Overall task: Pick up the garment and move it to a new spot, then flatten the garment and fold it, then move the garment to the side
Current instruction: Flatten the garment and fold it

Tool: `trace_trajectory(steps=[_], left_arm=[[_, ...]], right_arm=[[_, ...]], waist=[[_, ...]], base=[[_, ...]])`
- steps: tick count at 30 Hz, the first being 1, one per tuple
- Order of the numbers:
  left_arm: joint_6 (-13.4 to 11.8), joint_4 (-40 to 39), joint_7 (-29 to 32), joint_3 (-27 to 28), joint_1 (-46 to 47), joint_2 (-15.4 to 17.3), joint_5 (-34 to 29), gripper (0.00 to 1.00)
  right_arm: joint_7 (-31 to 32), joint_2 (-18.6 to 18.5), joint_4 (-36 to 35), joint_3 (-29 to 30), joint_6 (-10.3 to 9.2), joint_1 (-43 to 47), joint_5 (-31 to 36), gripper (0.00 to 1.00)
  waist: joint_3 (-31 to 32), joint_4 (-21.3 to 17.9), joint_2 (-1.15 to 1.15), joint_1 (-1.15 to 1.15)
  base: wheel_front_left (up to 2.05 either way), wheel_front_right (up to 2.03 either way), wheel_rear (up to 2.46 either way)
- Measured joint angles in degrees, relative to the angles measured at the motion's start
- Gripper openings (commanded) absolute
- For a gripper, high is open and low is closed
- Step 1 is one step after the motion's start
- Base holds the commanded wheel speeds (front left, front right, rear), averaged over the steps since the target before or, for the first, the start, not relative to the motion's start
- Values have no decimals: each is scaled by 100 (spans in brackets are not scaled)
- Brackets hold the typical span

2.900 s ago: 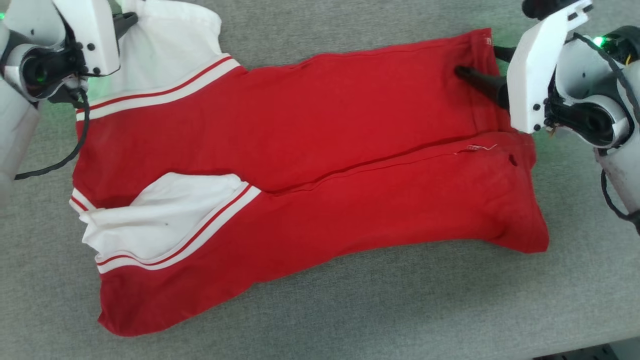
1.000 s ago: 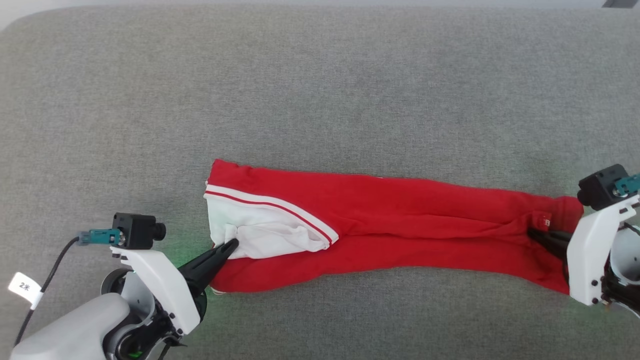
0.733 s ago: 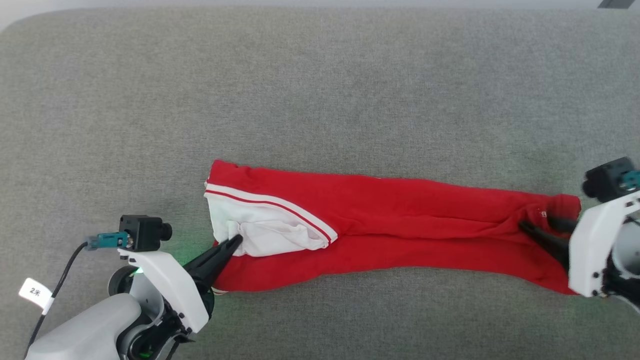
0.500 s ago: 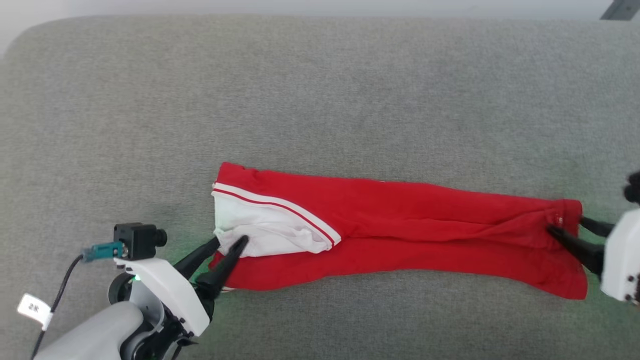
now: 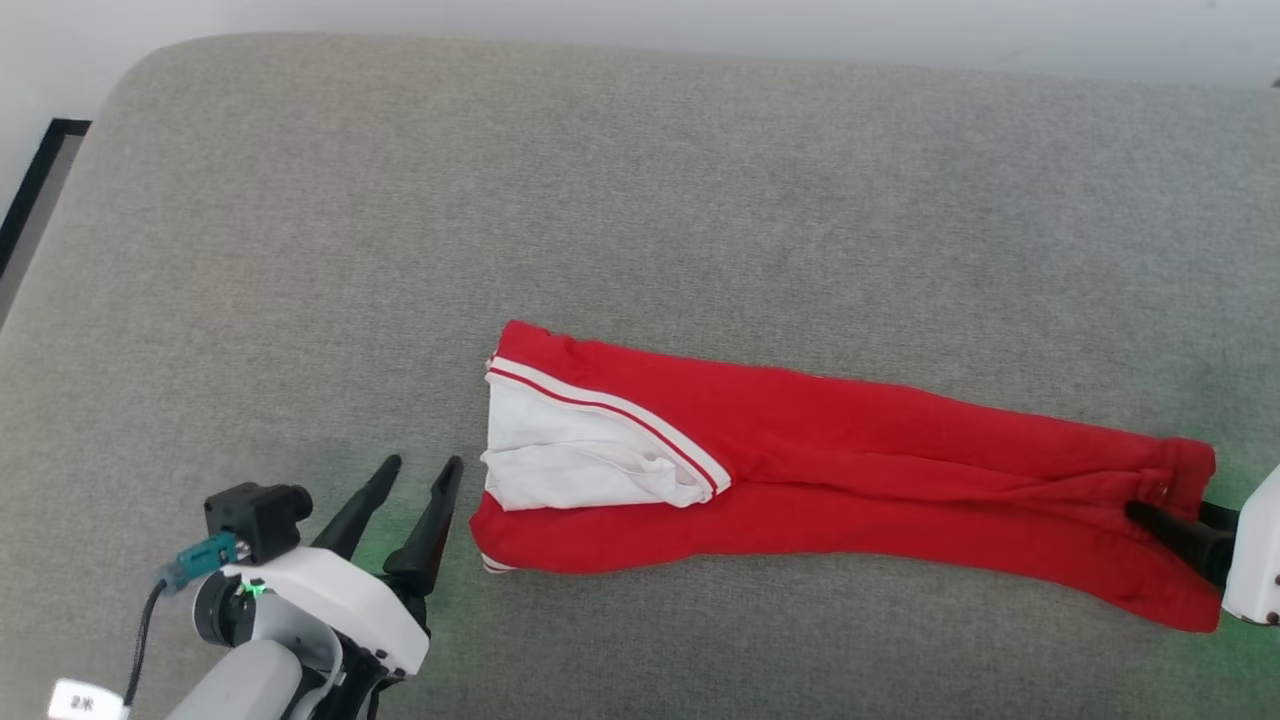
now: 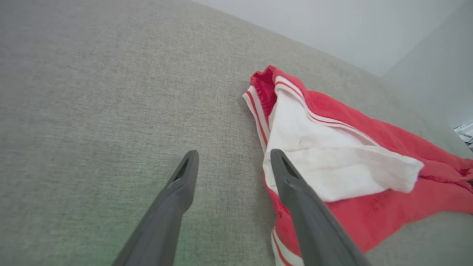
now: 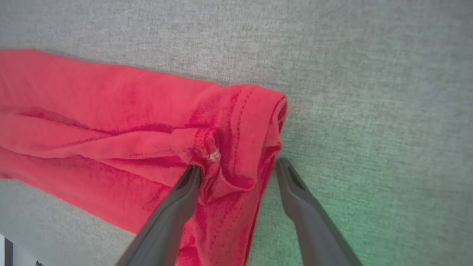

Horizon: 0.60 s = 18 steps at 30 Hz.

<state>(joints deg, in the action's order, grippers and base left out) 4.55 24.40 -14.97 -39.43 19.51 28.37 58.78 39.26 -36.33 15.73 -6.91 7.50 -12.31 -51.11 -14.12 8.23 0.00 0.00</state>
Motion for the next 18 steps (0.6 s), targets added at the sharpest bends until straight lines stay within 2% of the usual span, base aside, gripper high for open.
trace_trajectory(steps=[7, 9, 15, 18], left_arm=[[-43, -323, 0, 1592, -644, -727, -1850, 100], [23, -472, 0, 2036, -861, -985, -2250, 100], [163, -1046, 0, 2899, -1241, -1443, -3689, 100], [213, -1333, 0, 3193, -1377, -1680, -4156, 100]], right_arm=[[92, 108, 198, 20, -1, -144, 69, 100], [108, 125, 248, 12, -2, -165, 70, 100], [120, 177, 367, -16, -2, -231, 102, 100], [152, 209, 454, -11, -2, -264, 116, 100]], waist=[[59, 130, 0, 0], [80, 151, 0, 0], [143, 195, 0, 0], [146, 203, 0, 0]], base=[[0, 0, 0], [0, 0, 0], [0, 0, 0], [0, 0, 0]])
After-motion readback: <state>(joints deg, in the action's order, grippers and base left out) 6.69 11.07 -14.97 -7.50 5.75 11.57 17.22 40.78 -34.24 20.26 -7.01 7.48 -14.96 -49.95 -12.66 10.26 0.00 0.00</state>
